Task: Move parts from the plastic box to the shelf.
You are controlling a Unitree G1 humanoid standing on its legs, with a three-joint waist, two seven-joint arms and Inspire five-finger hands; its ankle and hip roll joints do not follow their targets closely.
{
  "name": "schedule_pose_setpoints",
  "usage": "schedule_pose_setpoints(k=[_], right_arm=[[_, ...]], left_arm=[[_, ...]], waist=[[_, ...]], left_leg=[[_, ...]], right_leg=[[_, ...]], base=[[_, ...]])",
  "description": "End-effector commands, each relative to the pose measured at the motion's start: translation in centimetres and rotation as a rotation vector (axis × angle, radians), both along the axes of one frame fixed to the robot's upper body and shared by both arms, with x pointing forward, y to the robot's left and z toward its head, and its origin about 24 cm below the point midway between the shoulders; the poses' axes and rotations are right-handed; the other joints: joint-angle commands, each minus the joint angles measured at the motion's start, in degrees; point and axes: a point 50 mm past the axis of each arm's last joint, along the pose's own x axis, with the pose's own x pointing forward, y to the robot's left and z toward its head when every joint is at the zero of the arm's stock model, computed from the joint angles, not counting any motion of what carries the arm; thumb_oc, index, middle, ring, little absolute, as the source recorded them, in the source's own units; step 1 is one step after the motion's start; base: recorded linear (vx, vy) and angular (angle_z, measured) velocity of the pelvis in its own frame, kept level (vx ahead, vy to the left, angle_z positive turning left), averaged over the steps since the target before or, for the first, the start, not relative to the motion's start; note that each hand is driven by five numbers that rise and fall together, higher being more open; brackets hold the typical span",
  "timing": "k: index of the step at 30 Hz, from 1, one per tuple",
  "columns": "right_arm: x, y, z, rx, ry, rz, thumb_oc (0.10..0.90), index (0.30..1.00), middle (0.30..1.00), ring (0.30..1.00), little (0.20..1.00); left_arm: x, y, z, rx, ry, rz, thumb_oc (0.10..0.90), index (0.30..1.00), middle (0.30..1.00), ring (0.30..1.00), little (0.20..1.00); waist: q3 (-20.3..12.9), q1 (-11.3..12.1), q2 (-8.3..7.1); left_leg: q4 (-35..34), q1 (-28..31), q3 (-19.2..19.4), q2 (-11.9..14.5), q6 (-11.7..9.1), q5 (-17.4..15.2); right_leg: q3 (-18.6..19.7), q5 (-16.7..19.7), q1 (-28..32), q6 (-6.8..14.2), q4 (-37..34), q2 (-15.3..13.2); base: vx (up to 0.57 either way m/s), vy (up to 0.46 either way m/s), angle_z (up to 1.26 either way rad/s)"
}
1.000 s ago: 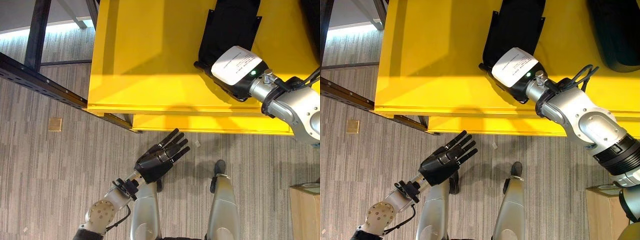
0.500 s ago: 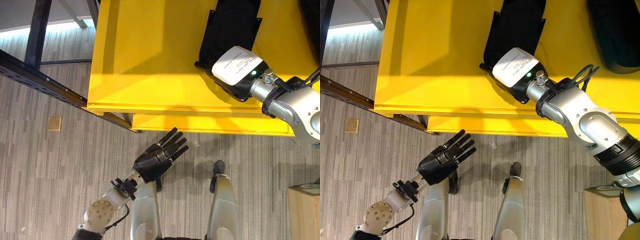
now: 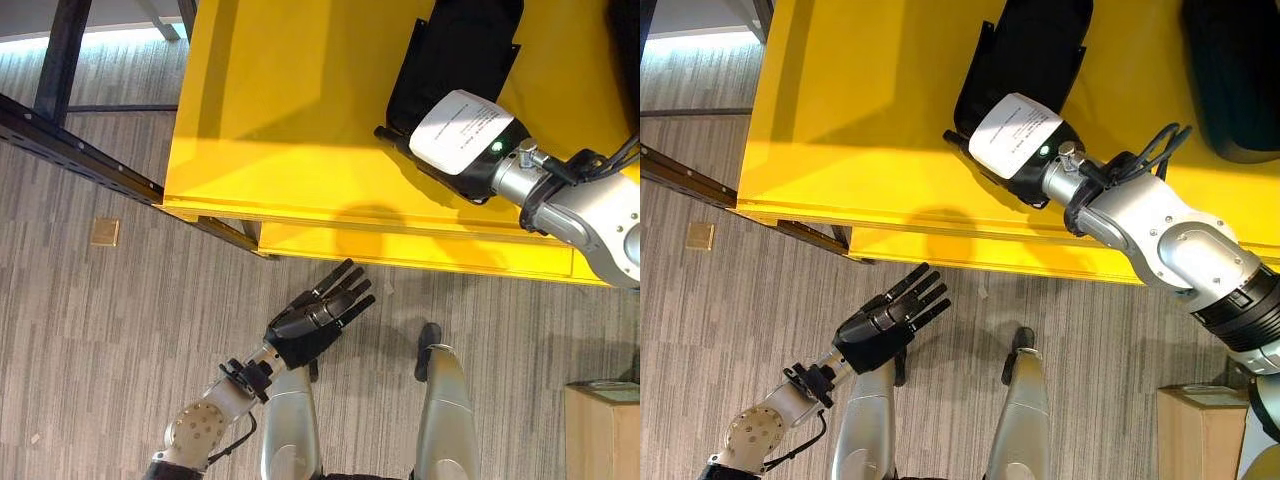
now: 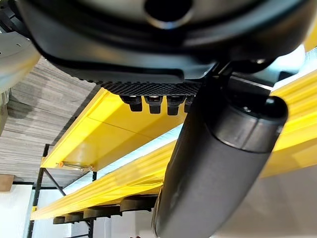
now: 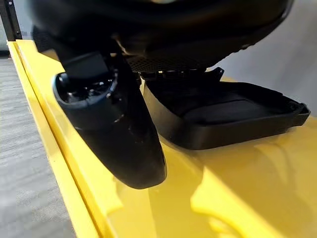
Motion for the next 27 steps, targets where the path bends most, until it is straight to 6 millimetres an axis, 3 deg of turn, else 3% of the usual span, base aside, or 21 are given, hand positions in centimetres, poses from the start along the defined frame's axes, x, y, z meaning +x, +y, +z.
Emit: schedule_pose_setpoints(k=[1,27], right_arm=[[-1.7,1.0,5.3,-0.035,-0.242,0.053,0.900,1.000,1.000,1.000,1.000],[-1.6,-0.8,4.8,-0.054,-0.221,-0.028,0.900,1.000,1.000,1.000,1.000]], left_arm=[[-0.9,-0.2,2.8,-0.060,-0.156,-0.088,0.900,1.000,1.000,1.000,1.000],[-1.2,0.3,2.4,-0.022,-0.140,-0.096,0.900,1.000,1.000,1.000,1.000]], waist=[[-0.89,1.65,-1.30],[-0.89,1.76,-4.08]], left_leg=[[-5.22,1.07,4.78,-3.20,4.95,3.57],[-5.77,0.21,2.42,0.30,3.44,6.71]], right_leg=[[-3.02,-12.92,3.77,-6.19,10.26,4.58],[-4.23,-16.26,1.62,-7.99,16.46,7.27]], base=[[0.02,-0.085,0.08],[-0.01,-0.073,0.01]])
